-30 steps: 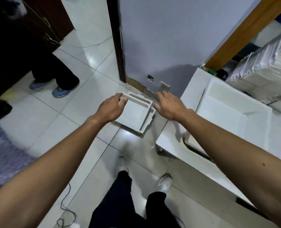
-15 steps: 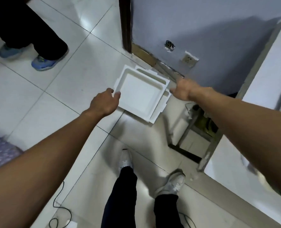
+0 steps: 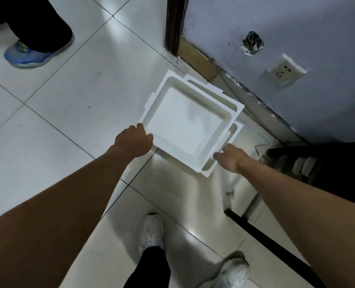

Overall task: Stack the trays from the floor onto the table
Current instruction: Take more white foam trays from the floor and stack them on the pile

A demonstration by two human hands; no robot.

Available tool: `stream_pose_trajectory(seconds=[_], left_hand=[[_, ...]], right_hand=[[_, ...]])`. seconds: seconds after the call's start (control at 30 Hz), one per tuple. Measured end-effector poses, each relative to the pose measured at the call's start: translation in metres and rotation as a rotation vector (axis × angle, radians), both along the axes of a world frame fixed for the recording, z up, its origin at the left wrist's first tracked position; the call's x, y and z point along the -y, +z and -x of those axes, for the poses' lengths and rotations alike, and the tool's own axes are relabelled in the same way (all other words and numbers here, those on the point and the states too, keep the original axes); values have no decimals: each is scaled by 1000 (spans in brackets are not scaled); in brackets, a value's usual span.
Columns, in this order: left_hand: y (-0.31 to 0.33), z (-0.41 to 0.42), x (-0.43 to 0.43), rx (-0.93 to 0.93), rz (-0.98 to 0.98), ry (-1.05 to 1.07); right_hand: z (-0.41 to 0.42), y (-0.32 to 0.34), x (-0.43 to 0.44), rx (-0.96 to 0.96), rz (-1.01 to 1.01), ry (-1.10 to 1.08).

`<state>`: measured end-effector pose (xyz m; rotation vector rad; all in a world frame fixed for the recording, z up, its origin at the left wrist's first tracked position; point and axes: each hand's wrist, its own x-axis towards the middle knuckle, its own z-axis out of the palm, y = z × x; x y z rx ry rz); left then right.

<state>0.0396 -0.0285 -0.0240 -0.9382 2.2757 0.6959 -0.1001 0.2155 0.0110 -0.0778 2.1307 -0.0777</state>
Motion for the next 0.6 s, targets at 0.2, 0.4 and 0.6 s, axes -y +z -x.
stream_pose_trajectory(seconds=[0.2, 0.4, 0.6], left_hand=[[-70, 19, 19, -44, 90, -74], [-102, 25, 35, -41, 19, 31], [-105, 21, 37, -47, -68, 149]], right_hand=[[-10, -87, -2, 53, 182, -628], [-11, -120, -7, 2, 242, -689], [-10, -119, -3, 38, 269, -809]])
